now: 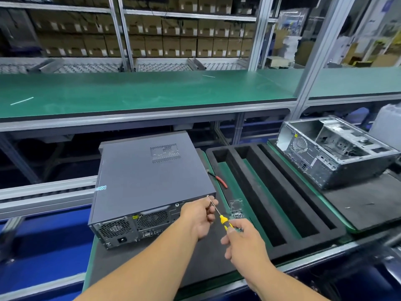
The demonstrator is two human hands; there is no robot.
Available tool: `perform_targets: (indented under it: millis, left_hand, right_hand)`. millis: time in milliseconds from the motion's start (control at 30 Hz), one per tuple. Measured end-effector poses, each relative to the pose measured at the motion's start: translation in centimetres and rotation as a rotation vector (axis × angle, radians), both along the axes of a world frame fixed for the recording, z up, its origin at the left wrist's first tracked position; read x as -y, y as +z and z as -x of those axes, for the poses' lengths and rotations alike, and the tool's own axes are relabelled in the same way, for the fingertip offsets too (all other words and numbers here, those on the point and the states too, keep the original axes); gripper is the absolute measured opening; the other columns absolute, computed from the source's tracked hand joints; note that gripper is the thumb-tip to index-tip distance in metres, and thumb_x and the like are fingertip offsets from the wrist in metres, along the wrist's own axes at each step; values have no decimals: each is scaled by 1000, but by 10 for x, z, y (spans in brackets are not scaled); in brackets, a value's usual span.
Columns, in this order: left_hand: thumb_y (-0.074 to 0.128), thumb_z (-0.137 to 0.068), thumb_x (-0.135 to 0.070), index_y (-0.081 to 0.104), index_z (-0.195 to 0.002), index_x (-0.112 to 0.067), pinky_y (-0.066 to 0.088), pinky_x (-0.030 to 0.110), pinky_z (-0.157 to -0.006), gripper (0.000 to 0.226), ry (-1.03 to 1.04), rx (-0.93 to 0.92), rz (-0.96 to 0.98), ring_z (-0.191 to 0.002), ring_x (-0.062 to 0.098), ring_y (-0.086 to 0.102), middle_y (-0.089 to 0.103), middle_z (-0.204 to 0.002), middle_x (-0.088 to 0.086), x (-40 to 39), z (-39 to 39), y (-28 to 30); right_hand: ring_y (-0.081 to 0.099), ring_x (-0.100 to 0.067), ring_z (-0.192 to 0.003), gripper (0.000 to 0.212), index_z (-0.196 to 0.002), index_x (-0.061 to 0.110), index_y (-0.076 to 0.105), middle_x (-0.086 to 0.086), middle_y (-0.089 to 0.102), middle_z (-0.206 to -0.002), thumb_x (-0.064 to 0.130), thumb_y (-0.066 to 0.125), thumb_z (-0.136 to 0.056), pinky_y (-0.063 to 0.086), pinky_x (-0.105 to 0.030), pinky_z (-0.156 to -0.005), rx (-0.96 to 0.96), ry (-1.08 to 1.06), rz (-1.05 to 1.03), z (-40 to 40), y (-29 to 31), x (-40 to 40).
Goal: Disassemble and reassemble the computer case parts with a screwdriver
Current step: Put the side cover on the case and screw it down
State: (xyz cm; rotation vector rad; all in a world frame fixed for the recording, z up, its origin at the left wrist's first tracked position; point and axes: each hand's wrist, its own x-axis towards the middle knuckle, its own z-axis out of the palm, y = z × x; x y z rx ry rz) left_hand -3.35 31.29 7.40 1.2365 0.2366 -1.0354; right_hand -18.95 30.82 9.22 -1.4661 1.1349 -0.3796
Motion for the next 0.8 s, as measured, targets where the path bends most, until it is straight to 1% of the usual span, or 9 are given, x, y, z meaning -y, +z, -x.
perform_targets:
  millis: [100, 167, 333, 400, 467, 533, 633, 700, 800]
  left_hand:
    - [50, -102, -2, 68, -96, -5, 29, 19, -46, 19, -21, -24, -9, -53, 9, 46, 71, -79, 6, 1, -2, -1]
    - [51, -103, -4, 68, -99, -5, 28, 19, -44, 17, -28, -22, -9, -53, 9, 46, 71, -78, 6, 1, -4, -2]
    - [50, -105, -11, 70, -101, -4, 25, 19, -38, 22, -108, 6, -7, -47, 8, 43, 73, -77, 6, -5, -4, -10]
    - [51, -106, -12, 69, -100, -4, 23, 19, -37, 21, -135, -6, 5, -47, 8, 41, 74, -76, 6, -7, -4, -12]
    - [55, -104, -11, 68, -96, -5, 23, 18, -37, 17, -130, 5, 2, -46, 7, 41, 72, -74, 6, -6, -4, -12]
    - [61, -101, -10, 67, -90, -5, 23, 18, -37, 13, -109, 41, -28, -45, 7, 40, 70, -71, 7, -3, -3, -13]
    - [72, -94, -12, 67, -79, -5, 24, 21, -42, 17, -70, 114, -113, -44, 11, 38, 67, -67, 8, 2, 0, -12]
    - [80, -87, -17, 66, -75, -5, 24, 20, -48, 22, -30, 146, -171, -46, 16, 36, 63, -65, 8, 5, 0, -11]
    - [83, -84, -25, 68, -77, -3, 30, 19, -49, 28, 10, 183, -230, -46, 19, 41, 65, -61, 7, 5, 2, -9]
  right_hand:
    - [58, -15, -50, 17, -106, 33, 62, 2, 75, -76, 23, 49, -106, 43, -29, -49, -3, -33, -21, -4, -3, -1]
    - [56, -15, -49, 17, -109, 31, 64, -1, 75, -75, 22, 50, -106, 42, -28, -45, 30, -78, -109, -6, -6, -2]
    - [48, -16, -48, 21, -119, 9, 67, -17, 71, -79, 11, 49, -107, 34, -23, -37, 334, -242, -697, -9, -10, -1]
    - [48, -15, -49, 24, -121, 2, 68, -20, 70, -84, 14, 52, -106, 36, -22, -36, 395, -238, -825, -7, -13, -1]
    - [49, -16, -49, 27, -119, 1, 69, -20, 69, -85, 20, 55, -106, 38, -23, -36, 396, -233, -839, -7, -15, -2]
    - [49, -17, -50, 21, -116, 7, 69, -15, 66, -79, 22, 62, -102, 38, -23, -40, 354, -243, -763, -10, -15, -5]
    - [49, -14, -50, 16, -112, 15, 68, -8, 61, -80, 14, 70, -96, 37, -26, -44, 184, -206, -456, -14, -20, -7]
    - [47, -13, -49, 12, -108, 12, 69, -6, 59, -75, 15, 69, -96, 38, -26, -45, 100, -194, -342, -17, -23, -8]
    - [43, -12, -46, 25, -104, 3, 73, -3, 56, -61, 26, 63, -103, 33, -24, -41, 130, -251, -478, -23, -21, -9]
